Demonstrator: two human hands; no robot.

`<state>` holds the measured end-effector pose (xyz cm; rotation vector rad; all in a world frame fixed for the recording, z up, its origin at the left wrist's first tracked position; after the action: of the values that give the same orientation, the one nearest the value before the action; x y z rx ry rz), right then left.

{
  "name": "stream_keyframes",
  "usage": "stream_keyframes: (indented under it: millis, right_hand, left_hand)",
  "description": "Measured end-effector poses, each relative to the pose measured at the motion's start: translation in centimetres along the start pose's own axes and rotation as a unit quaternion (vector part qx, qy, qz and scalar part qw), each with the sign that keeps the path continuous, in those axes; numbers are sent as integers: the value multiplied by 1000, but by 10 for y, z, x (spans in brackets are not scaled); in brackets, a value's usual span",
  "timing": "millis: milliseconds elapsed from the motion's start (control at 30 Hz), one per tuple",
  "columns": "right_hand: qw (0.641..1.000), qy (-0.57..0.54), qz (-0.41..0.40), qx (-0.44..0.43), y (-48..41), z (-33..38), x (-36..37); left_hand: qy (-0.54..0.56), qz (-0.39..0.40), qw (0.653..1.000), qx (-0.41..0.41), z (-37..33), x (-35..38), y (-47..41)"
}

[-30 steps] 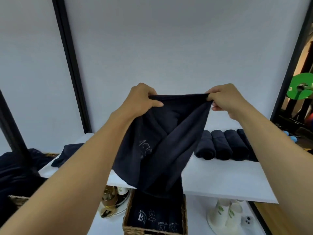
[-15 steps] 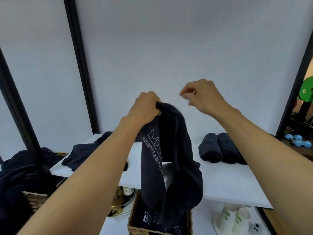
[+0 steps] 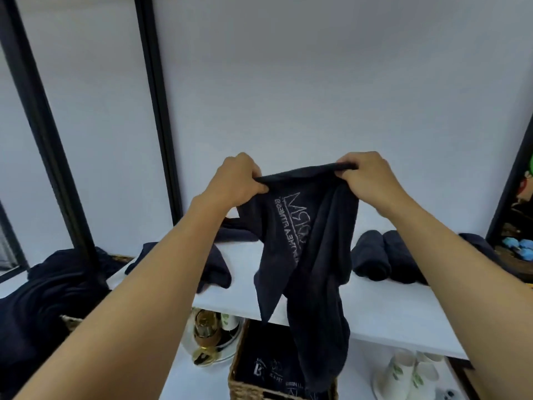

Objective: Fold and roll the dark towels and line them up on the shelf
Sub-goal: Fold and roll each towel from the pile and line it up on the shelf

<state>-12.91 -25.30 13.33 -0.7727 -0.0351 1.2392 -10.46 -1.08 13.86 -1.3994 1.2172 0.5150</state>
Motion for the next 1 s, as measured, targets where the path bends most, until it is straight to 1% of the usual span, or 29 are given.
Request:
stream_keyframes:
  millis: [67, 100, 167, 200, 233, 267, 300, 367, 400, 467, 500, 533, 600, 633, 667, 700, 733, 767, 800, 833, 867, 900, 967, 1000]
  right_hand:
    - [998, 3, -38, 40, 1, -10, -19]
    - [996, 44, -41, 59, 1, -14, -26]
    - [986, 150, 6, 75, 2, -17, -32]
    - [985, 156, 48, 62, 5, -11, -28]
    - [987, 123, 98, 37, 10, 1, -18]
    - [989, 66, 135, 4, 13, 16, -6]
    - [988, 25, 146, -33, 15, 33, 5]
    - [986, 1, 135, -93, 12, 62, 16]
    - [986, -1, 127, -107, 9, 72, 16]
    - [987, 2, 119, -107, 5, 81, 9]
    - [988, 0, 117, -98, 3, 80, 5]
    - [989, -3, 114, -91, 1, 78, 1]
    - [992, -3, 84, -93, -3, 74, -4]
    - [994, -2, 56, -98, -8, 71, -8]
    - [995, -3, 22, -94, -13, 69, -15]
    - [996, -11, -15, -84, -18, 67, -25]
    - [996, -27, -43, -70, -22, 65, -37]
    - [996, -50, -54, -56, -25, 64, -48]
    - [995, -73, -45, -45, -26, 64, -55]
    - [995, -87, -17, -38, -25, 65, -56]
    - [994, -97, 30, -34, -21, 66, -50]
    - [991, -99, 91, -26, -15, 66, -37]
    - [975, -76, 209, -8, 0, 64, 0]
    - [968, -64, 241, 2, 7, 63, 18]
  left_hand:
    - [13, -13, 1000, -25, 17, 2, 6]
    - [52, -33, 998, -31, 21, 1, 7]
    - [181, -83, 979, -32, 14, -2, 6]
    - [222, -112, 968, -24, 4, -5, 4]
    - [234, -134, 963, -5, -11, -7, 3]
    - [238, -147, 960, 21, -27, -8, 2]
    - [234, -154, 959, 48, -43, -8, 1]
    - [236, -169, 954, 76, -67, -10, 2]
    - [249, -178, 949, 74, -71, -12, 2]
    - [277, -184, 942, 50, -65, -16, 3]
    - [293, -158, 942, 44, -60, -17, 4]
    - [314, -107, 943, 43, -54, -16, 7]
    - [337, 51, 939, 45, -40, -10, 17]
    - [319, 122, 939, 47, -30, -6, 21]
    - [287, 171, 942, 46, -17, -3, 25]
    - [254, 196, 946, 42, -3, -4, 28]
    - [228, 198, 953, 32, 10, -7, 30]
    - [218, 182, 959, 16, 22, -11, 30]
    - [228, 156, 961, 1, 30, -14, 28]
    - [254, 124, 959, -12, 32, -16, 24]
    - [278, 94, 956, -15, 28, -19, 19]
    - [284, 66, 957, -2, 19, -22, 14]
    - [249, 36, 967, 52, -7, -28, 0]
    - [216, 31, 973, 79, -19, -31, -5]
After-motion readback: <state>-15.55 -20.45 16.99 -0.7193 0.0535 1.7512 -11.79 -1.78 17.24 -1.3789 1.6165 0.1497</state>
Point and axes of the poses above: each hand's wrist, its own y-axis away from the middle knuckle, its own x-axis out of the palm, z = x × y, the point moved 2 cm from there along -y, towards the middle knuckle, and after that the axes turned 11 degrees about -y, right-handed, at the moved point
